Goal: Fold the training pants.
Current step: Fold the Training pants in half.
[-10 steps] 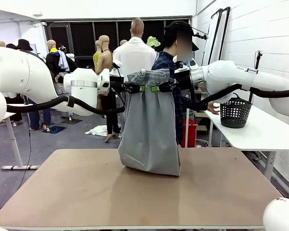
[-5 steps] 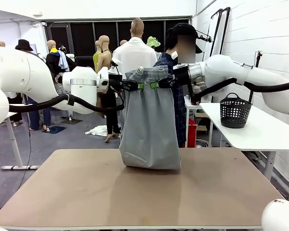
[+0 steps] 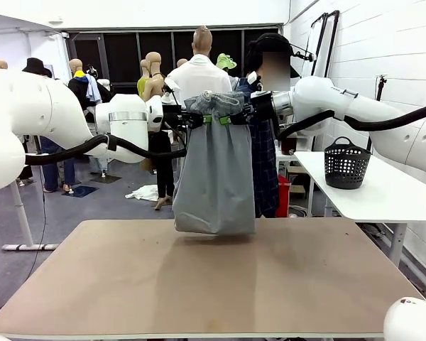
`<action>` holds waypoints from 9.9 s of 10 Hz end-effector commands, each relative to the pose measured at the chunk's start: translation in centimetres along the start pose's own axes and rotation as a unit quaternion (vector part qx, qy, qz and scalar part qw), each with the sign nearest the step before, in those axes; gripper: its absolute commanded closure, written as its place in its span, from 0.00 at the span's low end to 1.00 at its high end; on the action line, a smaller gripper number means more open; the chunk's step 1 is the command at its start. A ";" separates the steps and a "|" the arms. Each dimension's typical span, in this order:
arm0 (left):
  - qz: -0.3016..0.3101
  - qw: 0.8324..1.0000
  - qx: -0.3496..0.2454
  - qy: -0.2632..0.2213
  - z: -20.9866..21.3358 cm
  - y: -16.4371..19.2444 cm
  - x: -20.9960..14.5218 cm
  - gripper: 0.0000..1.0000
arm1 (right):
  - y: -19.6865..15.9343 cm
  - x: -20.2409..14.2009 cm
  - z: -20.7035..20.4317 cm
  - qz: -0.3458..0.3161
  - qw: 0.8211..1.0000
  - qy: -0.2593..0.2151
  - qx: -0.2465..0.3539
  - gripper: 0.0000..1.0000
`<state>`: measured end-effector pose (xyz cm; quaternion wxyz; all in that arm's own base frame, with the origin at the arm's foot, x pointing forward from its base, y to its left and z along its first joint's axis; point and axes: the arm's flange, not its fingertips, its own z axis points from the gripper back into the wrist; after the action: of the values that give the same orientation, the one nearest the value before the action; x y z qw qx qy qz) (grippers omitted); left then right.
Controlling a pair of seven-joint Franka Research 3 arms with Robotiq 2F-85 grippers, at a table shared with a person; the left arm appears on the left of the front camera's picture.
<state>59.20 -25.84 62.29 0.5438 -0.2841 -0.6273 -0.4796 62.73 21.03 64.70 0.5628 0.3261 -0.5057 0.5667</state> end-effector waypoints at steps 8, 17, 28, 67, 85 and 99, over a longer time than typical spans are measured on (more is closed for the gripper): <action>0.128 0.991 -0.013 0.027 4.1 -3.5 -4.0 1.00 | 5.6 -5.8 -0.4 -0.140 0.988 0.069 -0.010 1.00; 0.309 0.946 -0.040 0.095 8.3 -9.0 -12.1 1.00 | 12.3 -12.9 -1.7 -0.309 0.946 0.091 0.037 1.00; 0.365 0.920 -0.057 0.129 7.2 -10.1 -14.7 1.00 | 12.3 -15.8 -3.6 -0.365 0.925 0.074 0.069 1.00; 0.719 0.646 0.023 0.255 4.9 -7.6 -32.3 1.00 | 9.9 -34.9 -9.4 -0.740 0.670 0.027 0.055 1.00; 0.738 0.626 0.064 0.243 4.4 -5.4 -37.6 1.00 | 8.0 -38.8 -10.2 -0.764 0.643 0.038 0.014 1.00; 0.737 0.645 0.101 0.173 13.2 -6.5 -33.7 0.00 | 8.4 -35.6 -3.7 -0.744 0.666 0.036 -0.037 0.00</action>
<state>57.76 -10.81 28.69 0.8457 -0.5067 -0.1283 0.1080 61.89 14.51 27.55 0.8237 0.5581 -0.0900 -0.0437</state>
